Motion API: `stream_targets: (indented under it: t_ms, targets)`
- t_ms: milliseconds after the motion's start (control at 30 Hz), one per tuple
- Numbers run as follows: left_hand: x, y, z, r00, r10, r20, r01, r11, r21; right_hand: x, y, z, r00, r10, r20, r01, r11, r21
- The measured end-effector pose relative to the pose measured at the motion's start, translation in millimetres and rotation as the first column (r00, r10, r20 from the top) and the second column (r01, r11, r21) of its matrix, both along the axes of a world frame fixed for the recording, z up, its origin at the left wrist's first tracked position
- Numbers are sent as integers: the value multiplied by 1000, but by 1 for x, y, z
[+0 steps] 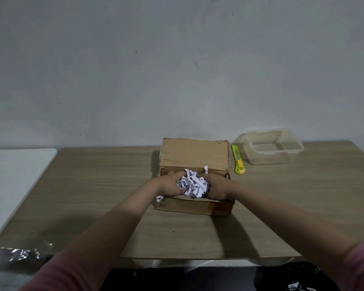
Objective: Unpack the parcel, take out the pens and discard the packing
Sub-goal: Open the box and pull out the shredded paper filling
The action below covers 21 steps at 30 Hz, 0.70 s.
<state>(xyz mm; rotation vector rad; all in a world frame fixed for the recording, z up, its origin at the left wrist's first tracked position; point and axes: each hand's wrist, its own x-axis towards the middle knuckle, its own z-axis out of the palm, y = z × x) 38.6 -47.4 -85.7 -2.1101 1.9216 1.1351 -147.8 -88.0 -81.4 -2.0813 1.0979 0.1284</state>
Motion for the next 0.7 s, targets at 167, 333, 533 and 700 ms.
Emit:
stream_targets:
  t_ms: [167, 333, 533, 700]
  targets:
    - [5, 0, -5, 997, 32, -77, -35, 999, -33, 0, 3, 2, 991, -59, 120, 47, 994, 101]
    - [8, -2, -9, 986, 81, -143, -87, 996, -31, 0, 3, -1, 985, -97, 143, 72, 983, 172]
    - [6, -5, -8, 995, 58, -83, -54, 998, 39, 4, -4, -7, 987, -138, 85, 119, 972, 202]
    - [1, -9, -2, 999, -25, 36, 22, 996, 86, 3, -7, -4, 987, -148, 63, 131, 966, 222]
